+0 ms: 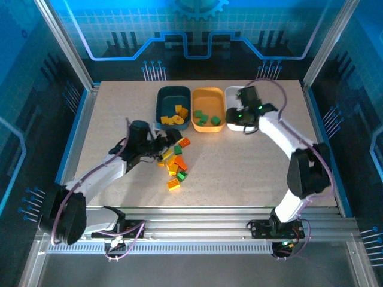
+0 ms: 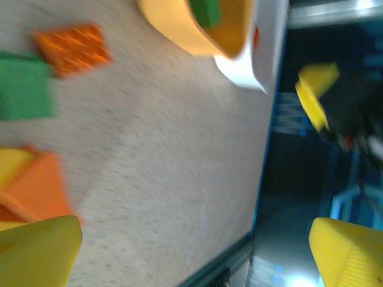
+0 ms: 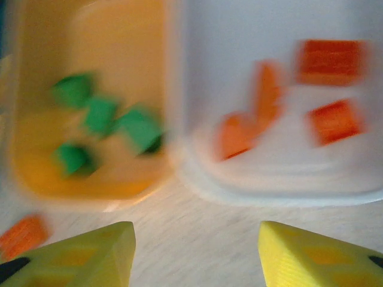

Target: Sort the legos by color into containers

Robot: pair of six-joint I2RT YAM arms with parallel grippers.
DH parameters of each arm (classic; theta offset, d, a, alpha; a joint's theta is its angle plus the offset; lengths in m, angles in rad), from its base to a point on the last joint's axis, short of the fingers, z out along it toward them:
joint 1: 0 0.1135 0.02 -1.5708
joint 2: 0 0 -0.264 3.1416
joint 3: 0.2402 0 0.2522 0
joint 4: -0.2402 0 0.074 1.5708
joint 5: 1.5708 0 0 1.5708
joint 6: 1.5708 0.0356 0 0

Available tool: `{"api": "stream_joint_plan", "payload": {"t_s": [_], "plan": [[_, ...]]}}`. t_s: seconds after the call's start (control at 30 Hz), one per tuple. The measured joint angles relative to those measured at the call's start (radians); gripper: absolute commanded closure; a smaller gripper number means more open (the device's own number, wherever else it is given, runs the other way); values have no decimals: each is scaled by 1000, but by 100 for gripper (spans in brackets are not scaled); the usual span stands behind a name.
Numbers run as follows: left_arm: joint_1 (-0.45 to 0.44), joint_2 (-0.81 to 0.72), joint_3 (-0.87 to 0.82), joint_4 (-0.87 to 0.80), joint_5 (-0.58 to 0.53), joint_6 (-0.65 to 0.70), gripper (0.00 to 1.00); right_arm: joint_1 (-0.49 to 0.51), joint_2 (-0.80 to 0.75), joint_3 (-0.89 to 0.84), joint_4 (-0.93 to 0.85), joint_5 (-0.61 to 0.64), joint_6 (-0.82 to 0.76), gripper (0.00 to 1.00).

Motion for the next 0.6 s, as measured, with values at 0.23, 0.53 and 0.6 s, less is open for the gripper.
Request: {"api": "stream_joint_plan", "payload": {"t_s": [0.23,0.53,0.6], "plan": [[205,-197,-165,-175,-85,-19,1,384,53,-61,54,-101,-54,39],[210,-317,-232,-248,-89,-37,1,502,274,22,29,-194,-108,46],[210,-328,-238,-252,-89,-39,1,500,290,22,28,-196,-107,49]]}}
